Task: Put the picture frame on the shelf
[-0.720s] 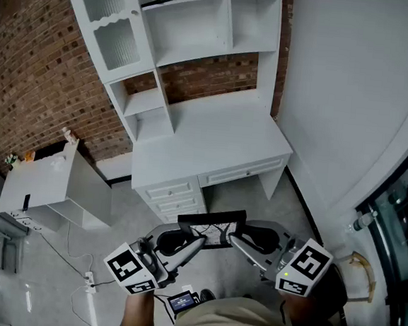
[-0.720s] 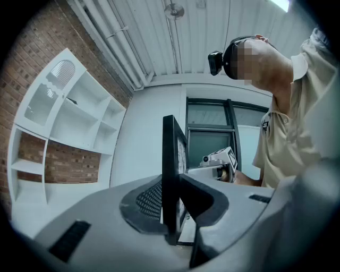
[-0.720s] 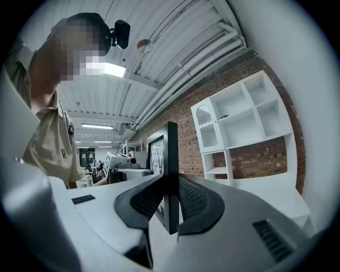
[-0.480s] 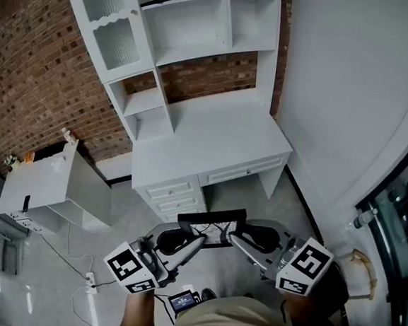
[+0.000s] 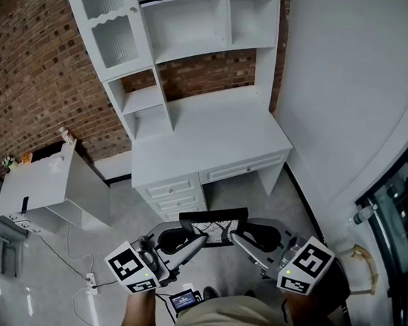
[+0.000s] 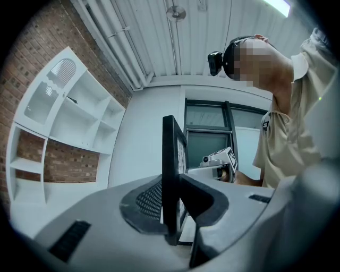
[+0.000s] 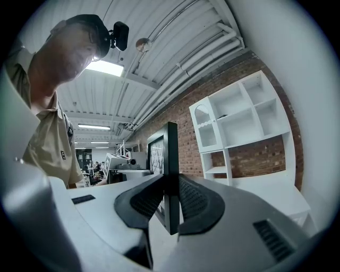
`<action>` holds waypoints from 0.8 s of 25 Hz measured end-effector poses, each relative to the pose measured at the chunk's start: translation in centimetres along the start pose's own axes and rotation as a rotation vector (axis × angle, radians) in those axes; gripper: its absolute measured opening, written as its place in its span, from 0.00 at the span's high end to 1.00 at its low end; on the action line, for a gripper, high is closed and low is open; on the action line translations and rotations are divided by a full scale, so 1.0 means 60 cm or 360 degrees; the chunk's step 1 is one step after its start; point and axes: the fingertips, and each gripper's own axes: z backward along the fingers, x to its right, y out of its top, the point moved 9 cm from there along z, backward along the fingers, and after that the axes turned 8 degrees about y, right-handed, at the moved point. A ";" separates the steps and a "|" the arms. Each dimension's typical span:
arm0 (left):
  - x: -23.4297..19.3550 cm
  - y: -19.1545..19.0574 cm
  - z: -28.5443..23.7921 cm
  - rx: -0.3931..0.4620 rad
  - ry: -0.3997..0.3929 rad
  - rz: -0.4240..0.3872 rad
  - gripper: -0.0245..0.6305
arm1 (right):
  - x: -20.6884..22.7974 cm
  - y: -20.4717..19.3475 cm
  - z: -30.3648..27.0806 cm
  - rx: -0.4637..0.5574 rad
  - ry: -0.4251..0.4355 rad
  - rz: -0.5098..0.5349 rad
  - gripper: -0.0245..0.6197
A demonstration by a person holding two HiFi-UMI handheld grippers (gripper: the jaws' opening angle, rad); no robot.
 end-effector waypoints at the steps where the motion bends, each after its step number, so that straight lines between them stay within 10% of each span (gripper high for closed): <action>1: -0.004 0.000 0.003 0.0002 -0.0003 0.0001 0.84 | -0.001 0.000 -0.005 -0.0001 -0.0005 -0.0003 0.84; 20: -0.096 -0.004 0.017 0.0066 -0.0049 0.0039 0.84 | 0.034 0.012 -0.085 -0.0063 -0.0053 0.0026 0.84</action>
